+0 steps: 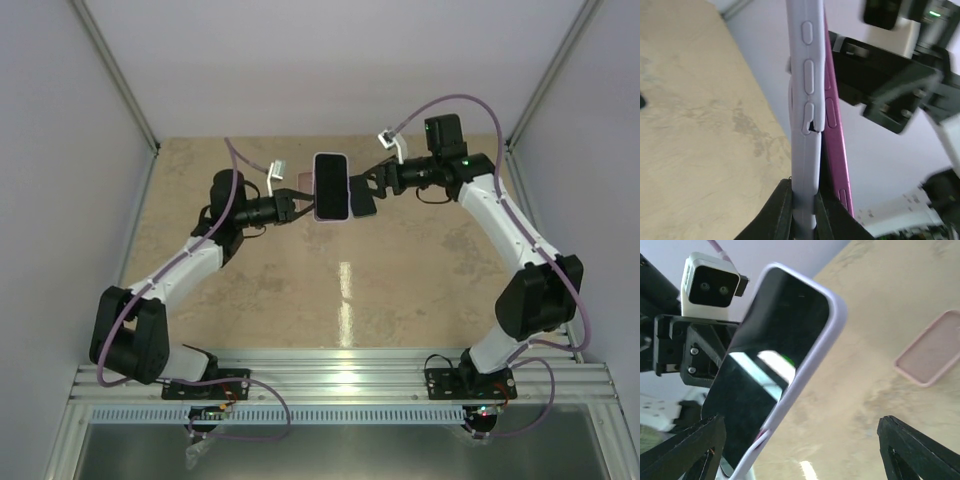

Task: Take the phone out of the phone case
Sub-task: Remove the phone case from the phone.

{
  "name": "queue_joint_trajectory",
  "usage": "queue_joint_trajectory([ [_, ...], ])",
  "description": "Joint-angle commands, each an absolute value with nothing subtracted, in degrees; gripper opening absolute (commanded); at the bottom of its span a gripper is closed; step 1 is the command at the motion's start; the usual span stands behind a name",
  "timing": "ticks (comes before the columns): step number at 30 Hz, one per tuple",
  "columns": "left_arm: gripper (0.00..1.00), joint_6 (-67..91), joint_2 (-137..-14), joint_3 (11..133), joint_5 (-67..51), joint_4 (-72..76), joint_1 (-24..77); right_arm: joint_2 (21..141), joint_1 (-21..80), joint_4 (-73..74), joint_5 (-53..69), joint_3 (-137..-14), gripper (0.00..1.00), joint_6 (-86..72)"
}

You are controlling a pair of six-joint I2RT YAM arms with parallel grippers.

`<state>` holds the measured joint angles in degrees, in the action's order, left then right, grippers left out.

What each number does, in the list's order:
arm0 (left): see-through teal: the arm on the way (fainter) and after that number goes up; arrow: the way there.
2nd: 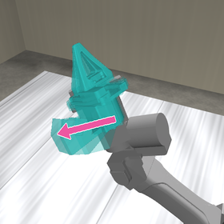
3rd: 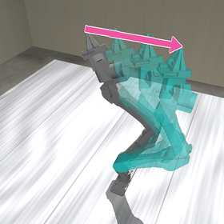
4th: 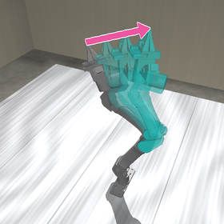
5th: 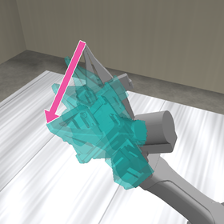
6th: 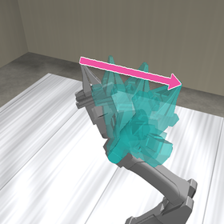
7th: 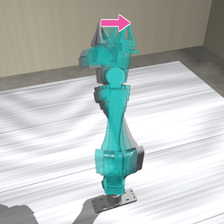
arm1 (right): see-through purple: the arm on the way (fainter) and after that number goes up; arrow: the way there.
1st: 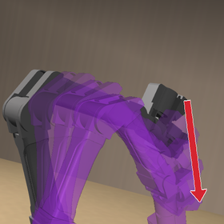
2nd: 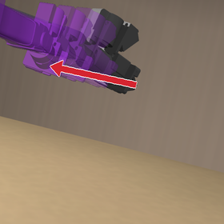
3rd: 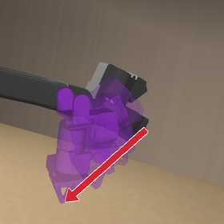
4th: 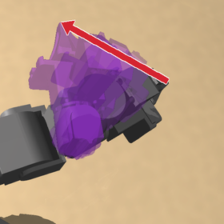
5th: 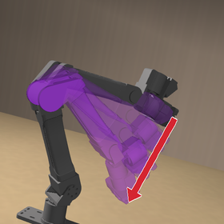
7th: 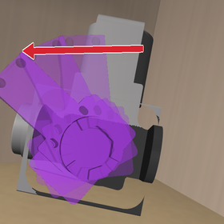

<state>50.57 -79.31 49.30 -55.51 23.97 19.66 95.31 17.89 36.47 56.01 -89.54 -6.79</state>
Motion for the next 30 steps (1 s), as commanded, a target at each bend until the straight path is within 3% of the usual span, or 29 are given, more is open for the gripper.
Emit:
queue_joint_trajectory([
  [1,0.00,46.9,-77.5,55.5,-44.6,8.3,18.9,90.2,19.4,35.3,39.2,-92.0,0.85,0.4],
  [4,0.00,48.5,-77.6,58.0,-39.2,0.5,18.9,89.0,22.7,35.0,29.4,-93.0,0.81,6.3],
  [9,0.00,54.9,-78.7,58.4,-39.6,0.5,18.4,89.1,30.6,34.9,15.1,-94.7,0.79,14.9],
  [17,0.00,66.9,-82.5,57.7,-47.2,7.6,16.5,89.4,42.2,33.7,3.2,-92.9,0.75,21.9],
  [24,0.00,71.8,-83.9,56.7,-49.6,11.3,15.9,89.4,51.1,29.6,-9.5,-87.3,0.63,27.2],
  [30,0.00,72.7,-83.4,56.0,-50.0,12.1,15.8,91.1,54.1,25.4,-17.2,-85.0,0.58,30.2],
])
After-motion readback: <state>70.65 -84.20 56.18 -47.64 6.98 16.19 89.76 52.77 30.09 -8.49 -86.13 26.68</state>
